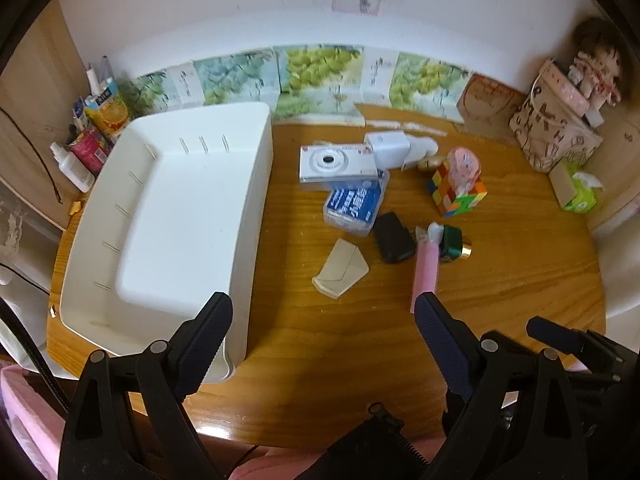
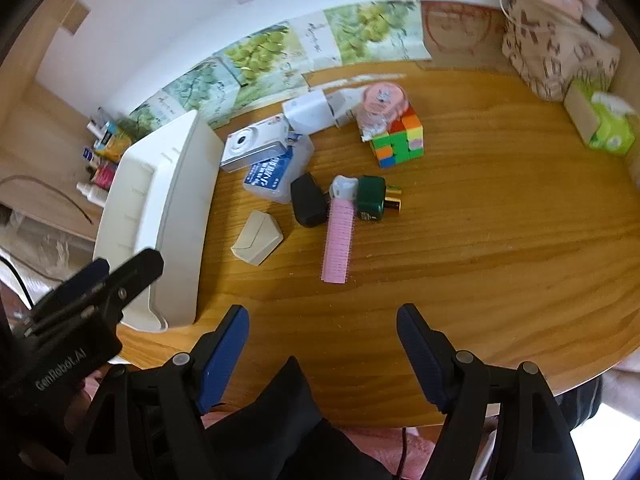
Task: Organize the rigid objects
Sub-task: 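Move right tool toward pink roller while left tool approaches beige wedge block, then close right tool on pink roller while left tool grasps beige wedge block, then carry pink roller and beige block over white tray and open both tools, then lift both open tools out of the white tray, then move right tool to green-gold cylinder while left tool approaches black charger, then close right tool on green-gold cylinder while left tool grasps black charger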
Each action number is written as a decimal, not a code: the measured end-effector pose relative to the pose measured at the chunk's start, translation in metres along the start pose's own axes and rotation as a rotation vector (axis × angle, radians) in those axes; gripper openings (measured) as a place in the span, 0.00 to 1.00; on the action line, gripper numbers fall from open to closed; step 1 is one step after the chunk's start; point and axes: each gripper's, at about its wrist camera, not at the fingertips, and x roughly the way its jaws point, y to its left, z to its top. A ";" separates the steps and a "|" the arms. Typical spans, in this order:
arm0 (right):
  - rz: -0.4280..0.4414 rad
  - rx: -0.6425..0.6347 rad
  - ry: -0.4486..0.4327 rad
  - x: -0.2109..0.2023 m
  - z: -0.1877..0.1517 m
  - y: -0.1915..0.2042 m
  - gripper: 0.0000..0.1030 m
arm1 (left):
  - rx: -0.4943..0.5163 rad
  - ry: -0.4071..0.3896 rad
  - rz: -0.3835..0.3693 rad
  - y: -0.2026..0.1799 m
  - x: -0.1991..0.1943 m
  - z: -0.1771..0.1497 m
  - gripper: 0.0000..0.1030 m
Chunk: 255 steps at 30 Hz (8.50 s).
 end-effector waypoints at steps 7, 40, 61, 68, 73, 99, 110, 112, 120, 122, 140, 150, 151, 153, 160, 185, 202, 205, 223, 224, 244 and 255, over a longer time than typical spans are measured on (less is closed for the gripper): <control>0.071 0.131 0.077 0.023 0.012 -0.024 0.75 | 0.057 0.104 0.013 -0.006 0.026 0.008 0.91; 0.046 0.360 0.382 0.134 0.071 -0.053 0.49 | 0.169 0.619 -0.054 -0.032 0.176 0.040 0.84; -0.005 0.245 0.374 0.149 0.085 -0.023 0.23 | 0.118 0.600 -0.011 -0.015 0.191 0.059 0.54; 0.001 0.183 0.306 0.126 0.081 -0.022 0.23 | 0.115 0.505 0.021 -0.009 0.151 0.062 0.54; 0.001 0.115 0.214 0.093 0.077 -0.020 0.23 | 0.087 0.382 0.040 -0.003 0.105 0.060 0.54; 0.107 -0.309 -0.198 -0.039 -0.009 0.050 0.23 | -0.099 -0.162 0.070 0.005 -0.035 -0.010 0.54; 0.137 -0.371 -0.203 -0.028 -0.020 0.096 0.23 | -0.147 -0.207 0.077 0.053 -0.039 -0.022 0.54; 0.142 -0.364 -0.211 -0.024 -0.020 0.113 0.23 | -0.141 -0.205 0.082 0.068 -0.040 -0.020 0.54; 0.174 -0.345 -0.216 -0.001 -0.018 0.181 0.23 | -0.129 -0.210 0.101 0.138 -0.041 -0.010 0.54; 0.185 -0.329 -0.218 0.006 -0.014 0.196 0.23 | -0.116 -0.202 0.108 0.154 -0.038 -0.007 0.54; 0.270 -0.210 -0.109 0.080 0.005 0.254 0.47 | -0.022 -0.096 0.146 0.222 0.001 0.024 0.68; 0.251 -0.171 -0.132 0.070 0.005 0.236 0.51 | -0.008 -0.096 0.112 0.206 -0.001 0.025 0.70; 0.248 -0.175 -0.134 0.067 0.005 0.233 0.51 | -0.013 -0.101 0.106 0.202 -0.002 0.025 0.70; 0.241 -0.182 -0.143 0.061 0.005 0.227 0.52 | -0.019 -0.109 0.094 0.196 -0.005 0.024 0.70; 0.212 -0.190 -0.177 0.033 0.000 0.192 0.52 | -0.027 -0.137 0.041 0.157 -0.015 0.019 0.70; 0.146 -0.343 -0.180 -0.017 0.015 0.047 0.57 | -0.223 -0.151 -0.078 0.020 0.001 -0.001 0.72; 0.168 -0.279 -0.037 0.018 0.052 -0.027 0.64 | -0.394 0.125 -0.177 -0.013 0.089 0.019 0.72; 0.178 -0.240 0.015 0.031 0.058 -0.039 0.64 | -0.408 0.183 -0.178 -0.018 0.105 0.020 0.72; 0.122 -0.127 0.189 0.099 0.091 -0.068 0.64 | -0.463 0.340 -0.091 -0.026 0.168 0.042 0.75; 0.123 -0.127 0.192 0.102 0.093 -0.069 0.64 | -0.460 0.343 -0.090 -0.026 0.171 0.044 0.75; 0.064 -0.193 0.260 0.136 0.116 -0.048 0.54 | -0.409 0.368 -0.029 -0.037 0.204 0.080 0.61; 0.046 -0.213 0.263 0.139 0.115 -0.042 0.52 | -0.407 0.358 -0.076 -0.050 0.213 0.096 0.41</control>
